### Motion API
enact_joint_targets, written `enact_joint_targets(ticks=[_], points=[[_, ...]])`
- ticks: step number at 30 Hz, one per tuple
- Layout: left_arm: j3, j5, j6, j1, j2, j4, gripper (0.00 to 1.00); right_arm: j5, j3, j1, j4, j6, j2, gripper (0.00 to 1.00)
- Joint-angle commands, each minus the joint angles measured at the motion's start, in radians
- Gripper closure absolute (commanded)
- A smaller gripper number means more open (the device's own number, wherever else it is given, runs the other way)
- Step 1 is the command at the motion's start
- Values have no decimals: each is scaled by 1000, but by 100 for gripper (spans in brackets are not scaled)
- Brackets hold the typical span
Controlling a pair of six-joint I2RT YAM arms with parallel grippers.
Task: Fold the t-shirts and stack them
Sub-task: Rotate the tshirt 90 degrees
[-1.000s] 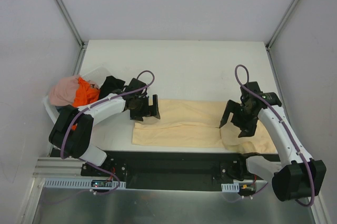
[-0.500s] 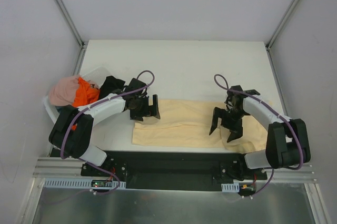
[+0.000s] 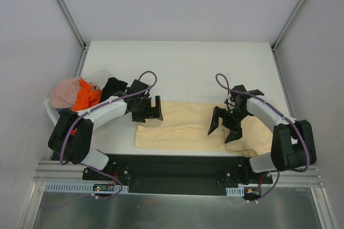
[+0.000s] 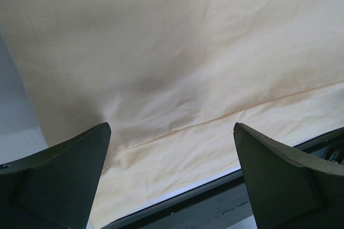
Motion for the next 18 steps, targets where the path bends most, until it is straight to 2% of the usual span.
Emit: enact_joint_targets(ticks=[1,3,4,7,12,16,18], points=[[16,-12,26,5,-38,-12,1,144,108,-106,-69,31,-161,4],[25,-10,32,5,-28,-12,1,162,96,-195,-35,37,-209,4],[28,-8,33,5,-25,-12,1,163,84,-303,-14,43,-244,4],[45,4,43,5,-7,-12,1,187,33,-493,42,55,-253,4],[68,13,52,5,22,-12,1,207,41,-571,112,60,-122,4],[74,22,53,5,47,-10,1,222,93,-605,181,74,76,4],[76,25,55,5,60,-12,1,178,142,-623,229,73,188,3]])
